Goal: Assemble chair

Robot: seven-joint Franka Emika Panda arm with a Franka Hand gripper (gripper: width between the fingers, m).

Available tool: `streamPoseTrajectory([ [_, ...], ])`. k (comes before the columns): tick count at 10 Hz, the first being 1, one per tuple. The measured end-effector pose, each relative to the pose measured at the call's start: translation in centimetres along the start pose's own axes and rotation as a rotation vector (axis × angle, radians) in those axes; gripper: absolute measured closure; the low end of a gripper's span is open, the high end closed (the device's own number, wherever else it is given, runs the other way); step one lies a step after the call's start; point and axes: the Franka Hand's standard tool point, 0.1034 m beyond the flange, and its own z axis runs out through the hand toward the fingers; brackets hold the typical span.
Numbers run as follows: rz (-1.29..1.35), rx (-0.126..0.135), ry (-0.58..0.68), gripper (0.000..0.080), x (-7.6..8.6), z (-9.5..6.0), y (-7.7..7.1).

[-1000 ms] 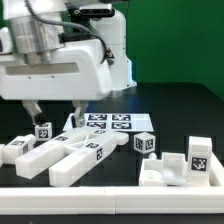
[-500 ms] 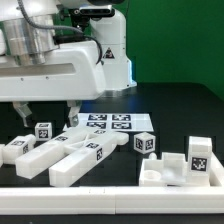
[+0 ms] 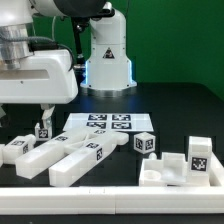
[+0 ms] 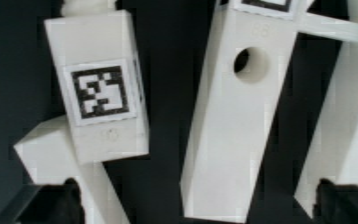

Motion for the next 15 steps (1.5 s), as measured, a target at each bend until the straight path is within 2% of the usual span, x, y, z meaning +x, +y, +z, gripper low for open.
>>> streamPoseTrajectory([
  [2,-0.023,-0.004,-0.003,0.015,-0.2,0.2,0.5],
  [3,-0.045,-0.014,-0.027,0.015,-1.5,1.0,2.8],
  [4,-0.035,-0.027,-0.032,0.015,-2.3,1.7,4.0],
  [5,-0.042,-0.047,-0.012,0.015,-2.6,2.3,4.7],
  [6,-0.059,-0.079,0.037,0.015,-2.8,2.9,5.3],
  [9,-0.055,-0.079,0.024,0.015,-3.2,3.3,5.3],
  [12,-0.071,-0.089,0.0,0.015,-4.1,5.3,4.4],
  [15,-0.068,-0.1,-0.002,0.0163,-4.3,5.8,4.9],
])
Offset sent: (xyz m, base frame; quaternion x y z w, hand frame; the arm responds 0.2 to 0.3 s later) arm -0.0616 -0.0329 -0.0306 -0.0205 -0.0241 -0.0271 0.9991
